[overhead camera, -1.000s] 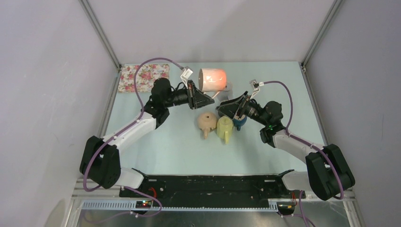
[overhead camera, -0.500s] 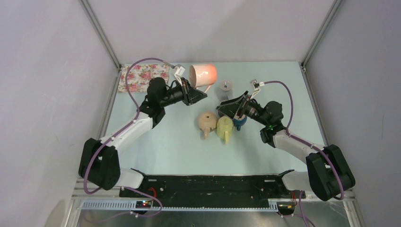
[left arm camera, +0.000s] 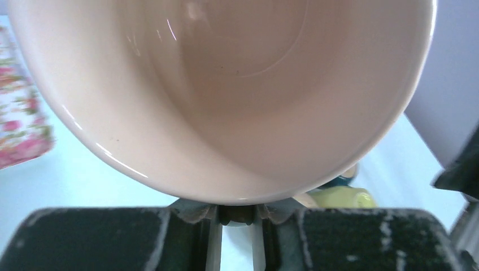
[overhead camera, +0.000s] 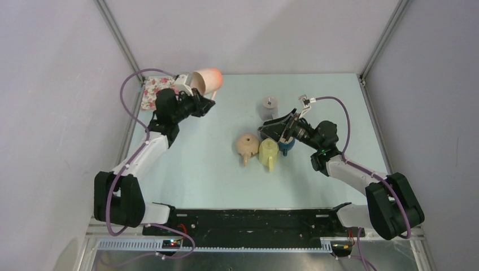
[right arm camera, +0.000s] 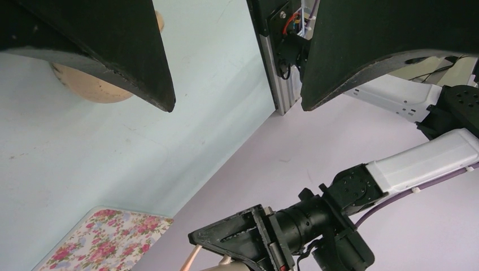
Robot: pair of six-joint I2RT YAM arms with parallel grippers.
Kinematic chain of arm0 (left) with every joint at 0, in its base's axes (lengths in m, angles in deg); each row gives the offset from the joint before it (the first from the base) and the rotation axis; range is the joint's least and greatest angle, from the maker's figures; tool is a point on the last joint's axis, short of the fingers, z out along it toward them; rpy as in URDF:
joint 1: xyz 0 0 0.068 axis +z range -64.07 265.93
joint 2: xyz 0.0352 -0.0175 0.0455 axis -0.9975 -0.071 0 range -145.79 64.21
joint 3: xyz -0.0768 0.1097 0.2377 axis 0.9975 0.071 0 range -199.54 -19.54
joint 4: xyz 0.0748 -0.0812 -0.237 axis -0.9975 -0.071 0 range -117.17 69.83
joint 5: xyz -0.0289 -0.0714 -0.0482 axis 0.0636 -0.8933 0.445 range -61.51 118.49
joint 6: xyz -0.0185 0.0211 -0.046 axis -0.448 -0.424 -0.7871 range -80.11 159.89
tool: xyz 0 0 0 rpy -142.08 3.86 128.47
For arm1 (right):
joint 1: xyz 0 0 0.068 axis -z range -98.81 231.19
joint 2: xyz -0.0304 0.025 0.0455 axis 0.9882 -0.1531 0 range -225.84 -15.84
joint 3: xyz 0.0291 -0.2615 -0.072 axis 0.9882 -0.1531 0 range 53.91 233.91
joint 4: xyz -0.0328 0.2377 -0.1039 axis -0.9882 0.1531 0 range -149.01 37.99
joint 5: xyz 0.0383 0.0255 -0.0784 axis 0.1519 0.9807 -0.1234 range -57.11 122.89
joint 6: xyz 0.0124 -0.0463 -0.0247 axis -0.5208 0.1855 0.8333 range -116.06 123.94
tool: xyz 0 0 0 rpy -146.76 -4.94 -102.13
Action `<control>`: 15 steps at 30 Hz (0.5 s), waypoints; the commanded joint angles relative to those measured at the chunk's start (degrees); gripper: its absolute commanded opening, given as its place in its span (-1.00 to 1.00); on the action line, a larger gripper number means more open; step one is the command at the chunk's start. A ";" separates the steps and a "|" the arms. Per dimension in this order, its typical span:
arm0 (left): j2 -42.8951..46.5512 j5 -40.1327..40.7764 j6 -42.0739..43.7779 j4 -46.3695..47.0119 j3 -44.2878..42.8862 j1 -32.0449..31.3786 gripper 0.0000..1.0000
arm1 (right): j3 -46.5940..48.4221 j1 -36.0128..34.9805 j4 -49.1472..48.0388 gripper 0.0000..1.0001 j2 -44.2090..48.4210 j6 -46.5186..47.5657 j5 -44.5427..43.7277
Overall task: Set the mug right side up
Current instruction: Turn over the cup at the center of the board.
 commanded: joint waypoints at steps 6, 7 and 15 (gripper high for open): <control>4.56 5.71 12.41 -0.42 -4.37 8.91 -1.00 | 0.07 0.15 -0.96 0.73 1.63 1.11 -1.17; 4.15 6.01 12.91 -0.77 -4.43 10.18 -1.00 | 0.07 0.15 -1.03 0.73 1.57 1.15 -1.22; -2.61 10.47 17.52 -6.25 -8.51 17.75 -1.00 | 0.07 0.21 -1.09 0.73 1.25 1.34 -1.34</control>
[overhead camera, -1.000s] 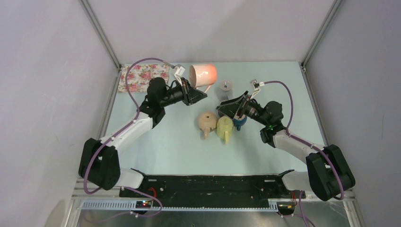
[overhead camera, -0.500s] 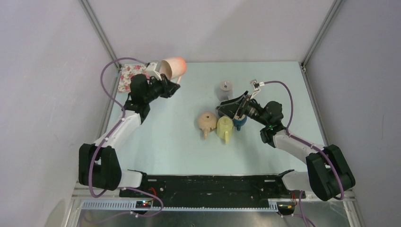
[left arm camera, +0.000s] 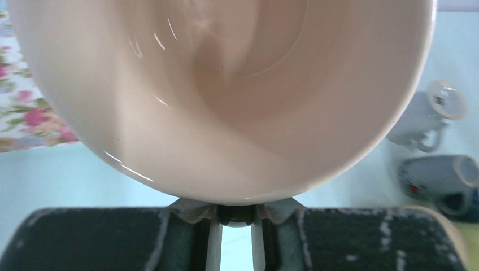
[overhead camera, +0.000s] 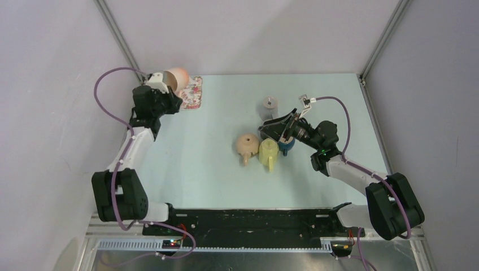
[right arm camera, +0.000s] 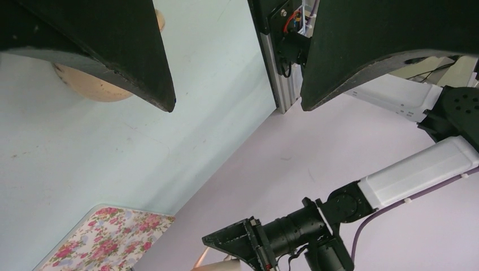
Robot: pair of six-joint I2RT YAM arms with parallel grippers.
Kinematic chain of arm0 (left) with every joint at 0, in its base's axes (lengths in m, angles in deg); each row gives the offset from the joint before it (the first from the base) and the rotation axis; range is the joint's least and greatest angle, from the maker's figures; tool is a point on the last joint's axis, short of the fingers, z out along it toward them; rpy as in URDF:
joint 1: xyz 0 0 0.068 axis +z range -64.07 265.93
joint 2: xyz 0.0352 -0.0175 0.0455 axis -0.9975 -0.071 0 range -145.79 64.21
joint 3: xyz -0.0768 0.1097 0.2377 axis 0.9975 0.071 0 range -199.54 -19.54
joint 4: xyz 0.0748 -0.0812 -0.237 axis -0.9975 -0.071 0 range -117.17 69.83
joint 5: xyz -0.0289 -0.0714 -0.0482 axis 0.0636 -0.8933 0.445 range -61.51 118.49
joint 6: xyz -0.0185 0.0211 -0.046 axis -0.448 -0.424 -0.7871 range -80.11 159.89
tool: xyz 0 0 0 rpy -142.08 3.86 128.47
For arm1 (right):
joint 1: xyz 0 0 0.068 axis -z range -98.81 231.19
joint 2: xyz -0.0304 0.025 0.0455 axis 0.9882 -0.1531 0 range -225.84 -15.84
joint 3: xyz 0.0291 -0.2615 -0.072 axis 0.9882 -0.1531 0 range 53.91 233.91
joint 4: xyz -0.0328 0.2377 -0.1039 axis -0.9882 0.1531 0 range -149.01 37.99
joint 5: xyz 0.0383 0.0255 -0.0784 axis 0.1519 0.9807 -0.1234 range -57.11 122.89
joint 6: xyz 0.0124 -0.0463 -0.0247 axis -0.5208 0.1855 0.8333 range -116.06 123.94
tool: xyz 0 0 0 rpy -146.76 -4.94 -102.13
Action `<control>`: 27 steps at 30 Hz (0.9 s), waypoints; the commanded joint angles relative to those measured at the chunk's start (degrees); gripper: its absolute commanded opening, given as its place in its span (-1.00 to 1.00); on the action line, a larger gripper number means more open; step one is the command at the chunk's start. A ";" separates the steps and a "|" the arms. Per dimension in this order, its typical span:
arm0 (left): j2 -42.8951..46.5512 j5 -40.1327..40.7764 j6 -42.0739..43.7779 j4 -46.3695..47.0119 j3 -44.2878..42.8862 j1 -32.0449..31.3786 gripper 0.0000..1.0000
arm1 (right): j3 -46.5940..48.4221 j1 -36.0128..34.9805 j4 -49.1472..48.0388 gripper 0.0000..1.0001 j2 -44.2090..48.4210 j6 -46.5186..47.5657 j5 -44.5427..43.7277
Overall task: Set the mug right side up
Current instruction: Turn over the cup at the center of the board, then place the cup on the tray.
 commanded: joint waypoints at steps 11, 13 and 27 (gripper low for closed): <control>-17.02 10.16 9.47 -5.57 -18.63 8.49 -1.00 | 0.07 0.33 -0.67 0.72 1.06 1.89 -0.98; -19.41 12.67 10.65 -6.84 -20.83 8.77 -1.00 | 0.07 0.39 -0.64 0.73 1.04 2.00 -1.08; -35.07 20.19 15.92 -19.33 -37.10 10.49 -1.00 | 0.07 0.70 -0.39 0.71 -0.09 2.49 -1.18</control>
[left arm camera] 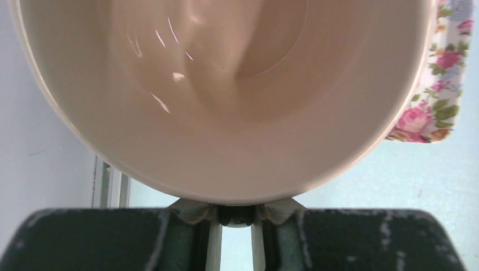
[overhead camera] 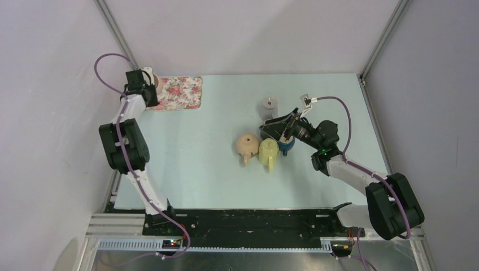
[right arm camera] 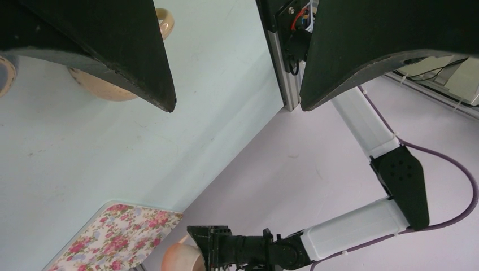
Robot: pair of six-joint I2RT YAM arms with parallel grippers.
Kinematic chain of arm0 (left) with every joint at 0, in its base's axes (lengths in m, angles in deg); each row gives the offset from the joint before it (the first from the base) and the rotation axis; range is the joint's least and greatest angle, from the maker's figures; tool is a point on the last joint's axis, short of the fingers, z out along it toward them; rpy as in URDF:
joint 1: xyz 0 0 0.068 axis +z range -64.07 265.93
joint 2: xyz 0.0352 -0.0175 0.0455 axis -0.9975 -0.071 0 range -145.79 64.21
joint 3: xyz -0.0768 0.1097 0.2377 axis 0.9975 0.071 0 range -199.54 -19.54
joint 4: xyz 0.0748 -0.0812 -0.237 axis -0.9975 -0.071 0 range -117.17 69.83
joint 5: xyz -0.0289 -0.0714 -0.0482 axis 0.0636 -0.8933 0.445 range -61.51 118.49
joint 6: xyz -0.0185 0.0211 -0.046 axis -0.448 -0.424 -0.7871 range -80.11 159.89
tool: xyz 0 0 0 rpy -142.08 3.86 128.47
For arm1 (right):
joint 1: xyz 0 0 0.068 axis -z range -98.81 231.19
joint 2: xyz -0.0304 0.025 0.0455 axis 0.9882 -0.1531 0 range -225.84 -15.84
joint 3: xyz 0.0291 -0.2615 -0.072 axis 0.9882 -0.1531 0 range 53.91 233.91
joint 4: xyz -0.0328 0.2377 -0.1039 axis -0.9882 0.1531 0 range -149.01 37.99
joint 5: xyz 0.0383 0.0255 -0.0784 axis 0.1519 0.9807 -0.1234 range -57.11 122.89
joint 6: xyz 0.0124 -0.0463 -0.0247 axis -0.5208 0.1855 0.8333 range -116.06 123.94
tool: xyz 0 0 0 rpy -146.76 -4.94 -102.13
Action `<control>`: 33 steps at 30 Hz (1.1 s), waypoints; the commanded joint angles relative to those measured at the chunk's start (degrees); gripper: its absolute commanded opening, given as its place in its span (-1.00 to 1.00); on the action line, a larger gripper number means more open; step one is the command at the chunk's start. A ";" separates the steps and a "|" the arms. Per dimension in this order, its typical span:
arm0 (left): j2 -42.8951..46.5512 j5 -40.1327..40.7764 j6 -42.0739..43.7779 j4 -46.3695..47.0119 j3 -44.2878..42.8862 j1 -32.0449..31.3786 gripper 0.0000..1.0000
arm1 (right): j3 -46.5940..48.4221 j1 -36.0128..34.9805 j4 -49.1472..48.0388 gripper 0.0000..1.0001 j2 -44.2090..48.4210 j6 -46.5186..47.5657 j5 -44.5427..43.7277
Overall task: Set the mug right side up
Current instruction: Place the cup on the tray.
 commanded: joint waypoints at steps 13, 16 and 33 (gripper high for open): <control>-15.28 5.40 4.49 -9.15 -22.78 0.32 -1.00 | 0.07 0.43 -0.84 0.71 -1.42 1.73 -0.85; -17.10 5.96 4.80 -10.80 -26.34 0.40 -1.00 | 0.07 0.42 -0.78 0.71 -2.07 1.86 -1.00; -24.22 9.71 6.65 -12.23 -33.91 0.38 -0.94 | 0.33 0.43 -0.48 0.68 -3.03 2.13 -1.21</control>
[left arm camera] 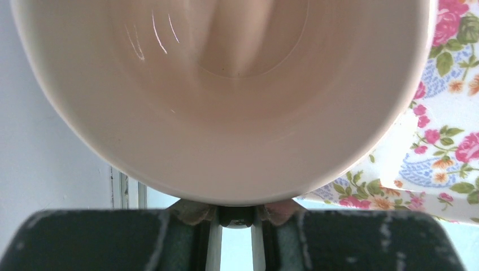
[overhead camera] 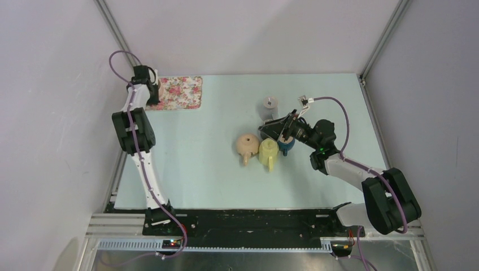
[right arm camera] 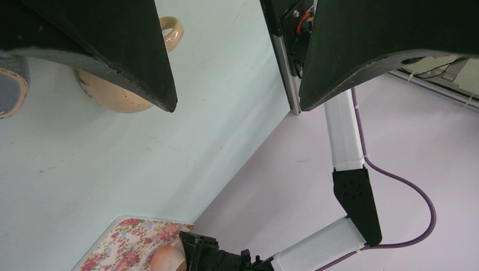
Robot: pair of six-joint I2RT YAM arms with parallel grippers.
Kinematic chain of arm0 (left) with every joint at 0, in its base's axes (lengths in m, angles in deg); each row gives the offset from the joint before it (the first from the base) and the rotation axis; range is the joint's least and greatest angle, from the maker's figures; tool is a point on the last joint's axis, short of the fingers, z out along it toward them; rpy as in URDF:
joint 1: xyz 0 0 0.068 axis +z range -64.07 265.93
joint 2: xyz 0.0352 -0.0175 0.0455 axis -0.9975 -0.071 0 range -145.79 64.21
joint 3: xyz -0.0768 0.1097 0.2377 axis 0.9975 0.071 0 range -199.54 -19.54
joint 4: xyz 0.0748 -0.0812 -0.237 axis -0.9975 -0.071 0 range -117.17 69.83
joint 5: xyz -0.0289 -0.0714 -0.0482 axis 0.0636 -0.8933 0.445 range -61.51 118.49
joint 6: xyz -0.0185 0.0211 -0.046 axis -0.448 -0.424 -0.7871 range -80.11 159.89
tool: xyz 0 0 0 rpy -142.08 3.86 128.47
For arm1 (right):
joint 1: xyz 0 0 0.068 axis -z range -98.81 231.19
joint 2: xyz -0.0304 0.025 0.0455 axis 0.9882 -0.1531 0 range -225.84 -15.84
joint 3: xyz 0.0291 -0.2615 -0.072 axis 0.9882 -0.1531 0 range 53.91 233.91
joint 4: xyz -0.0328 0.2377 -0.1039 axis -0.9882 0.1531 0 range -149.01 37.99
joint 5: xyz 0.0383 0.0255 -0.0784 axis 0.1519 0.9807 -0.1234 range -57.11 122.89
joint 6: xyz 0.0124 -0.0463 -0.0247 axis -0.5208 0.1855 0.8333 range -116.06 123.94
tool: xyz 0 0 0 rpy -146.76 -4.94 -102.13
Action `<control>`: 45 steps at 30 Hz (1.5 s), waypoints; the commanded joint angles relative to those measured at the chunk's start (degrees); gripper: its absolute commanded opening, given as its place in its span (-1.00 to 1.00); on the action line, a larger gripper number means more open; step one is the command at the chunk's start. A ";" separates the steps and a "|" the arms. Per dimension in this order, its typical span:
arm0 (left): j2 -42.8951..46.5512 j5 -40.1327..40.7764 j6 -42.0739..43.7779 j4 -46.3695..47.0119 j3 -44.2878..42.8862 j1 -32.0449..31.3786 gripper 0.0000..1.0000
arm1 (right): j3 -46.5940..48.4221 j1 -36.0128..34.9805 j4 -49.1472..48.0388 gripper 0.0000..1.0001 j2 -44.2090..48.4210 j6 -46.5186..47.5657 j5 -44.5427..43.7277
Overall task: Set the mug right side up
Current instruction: Place the cup on the tray.
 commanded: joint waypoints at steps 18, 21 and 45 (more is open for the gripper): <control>0.08 5.24 0.67 3.57 -7.14 0.26 0.13 | 0.87 0.81 0.29 0.66 0.88 2.69 -1.27; 3.03 3.32 -1.86 3.55 -5.08 0.20 0.28 | 2.17 1.13 3.77 0.63 1.95 5.69 -1.76; 43.91 -6.54 -3.28 4.95 36.41 -32.76 0.99 | 7.69 4.42 21.52 0.70 8.13 26.85 -1.53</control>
